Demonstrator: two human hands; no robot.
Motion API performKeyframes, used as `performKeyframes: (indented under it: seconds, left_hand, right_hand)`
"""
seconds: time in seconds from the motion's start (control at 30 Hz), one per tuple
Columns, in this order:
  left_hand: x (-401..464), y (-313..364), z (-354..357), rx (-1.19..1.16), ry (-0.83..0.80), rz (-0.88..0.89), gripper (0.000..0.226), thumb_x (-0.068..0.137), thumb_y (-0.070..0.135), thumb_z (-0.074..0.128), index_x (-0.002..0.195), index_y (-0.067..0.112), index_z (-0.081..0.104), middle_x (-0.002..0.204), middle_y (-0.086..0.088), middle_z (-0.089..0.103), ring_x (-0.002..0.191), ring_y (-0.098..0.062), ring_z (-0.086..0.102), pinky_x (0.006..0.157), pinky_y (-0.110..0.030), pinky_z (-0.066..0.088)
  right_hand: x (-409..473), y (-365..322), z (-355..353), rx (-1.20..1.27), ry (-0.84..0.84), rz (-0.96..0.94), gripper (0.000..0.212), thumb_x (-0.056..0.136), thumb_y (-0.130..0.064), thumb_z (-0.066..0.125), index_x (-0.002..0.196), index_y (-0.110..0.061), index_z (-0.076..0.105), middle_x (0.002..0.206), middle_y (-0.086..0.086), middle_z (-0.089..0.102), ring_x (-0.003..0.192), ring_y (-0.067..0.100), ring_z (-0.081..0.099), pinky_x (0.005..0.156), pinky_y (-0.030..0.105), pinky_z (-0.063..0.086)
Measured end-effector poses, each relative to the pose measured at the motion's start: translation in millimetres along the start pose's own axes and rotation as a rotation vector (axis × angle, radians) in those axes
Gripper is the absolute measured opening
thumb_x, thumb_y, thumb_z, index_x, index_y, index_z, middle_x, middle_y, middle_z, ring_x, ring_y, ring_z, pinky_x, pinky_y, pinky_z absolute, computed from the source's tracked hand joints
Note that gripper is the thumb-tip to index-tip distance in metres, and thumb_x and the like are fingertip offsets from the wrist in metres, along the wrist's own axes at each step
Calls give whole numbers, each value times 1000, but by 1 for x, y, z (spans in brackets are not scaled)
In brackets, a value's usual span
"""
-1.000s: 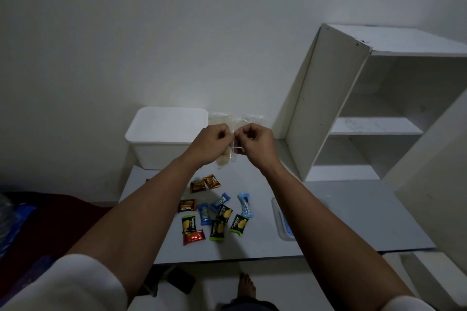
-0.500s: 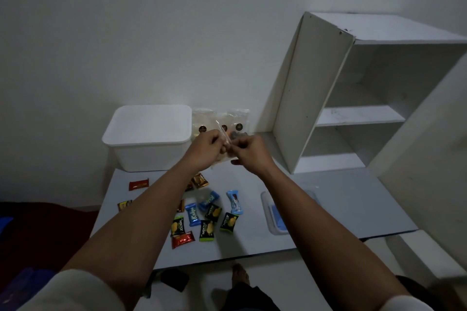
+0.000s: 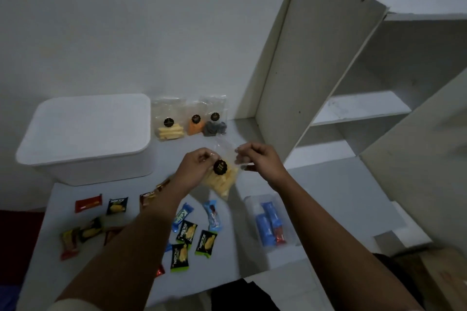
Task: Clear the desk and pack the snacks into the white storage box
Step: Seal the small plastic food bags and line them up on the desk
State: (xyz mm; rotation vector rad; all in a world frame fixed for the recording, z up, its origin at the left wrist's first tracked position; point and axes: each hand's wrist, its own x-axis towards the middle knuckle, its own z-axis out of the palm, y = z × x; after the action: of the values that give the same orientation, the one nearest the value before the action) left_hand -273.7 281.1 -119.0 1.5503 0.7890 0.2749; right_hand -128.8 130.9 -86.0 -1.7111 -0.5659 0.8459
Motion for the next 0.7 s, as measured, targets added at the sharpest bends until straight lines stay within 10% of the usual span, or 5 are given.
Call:
performKeyframes:
  seconds: [0.13, 0.3, 0.47, 0.7]
  left_hand:
    - [60, -24, 32, -97, 150, -115, 11, 98, 20, 63, 97, 17, 74, 98, -2, 76, 94, -18, 72, 74, -25, 53]
    - [137, -69, 68, 35, 258, -95, 11, 93, 16, 68, 93, 18, 78, 98, -5, 75, 93, -20, 72, 86, -39, 59]
    - [206, -78, 95, 127, 201, -178, 40, 91, 11, 68, 131, 9, 64, 130, -12, 64, 119, -28, 62, 103, -45, 51]
    - [279, -44, 114, 65, 110, -186, 75, 92, 17, 66, 158, 17, 29, 150, -5, 51, 134, -24, 53, 111, -42, 46]
  right_hand:
    - [54, 52, -11, -66, 23, 67, 36, 89, -30, 78, 123, -23, 68, 112, 5, 73, 102, 17, 71, 76, 25, 57]
    - [132, 120, -16, -229, 71, 166, 10, 89, -9, 69, 92, -19, 70, 84, -6, 70, 78, 13, 65, 73, 30, 50]
    - [207, 123, -27, -230, 148, 224, 13, 98, -4, 59, 99, -11, 70, 85, 2, 70, 73, 6, 62, 64, 14, 48]
    - [301, 107, -43, -241, 311, 215, 11, 88, -9, 54, 81, -17, 59, 82, 2, 68, 73, 12, 61, 66, 29, 48]
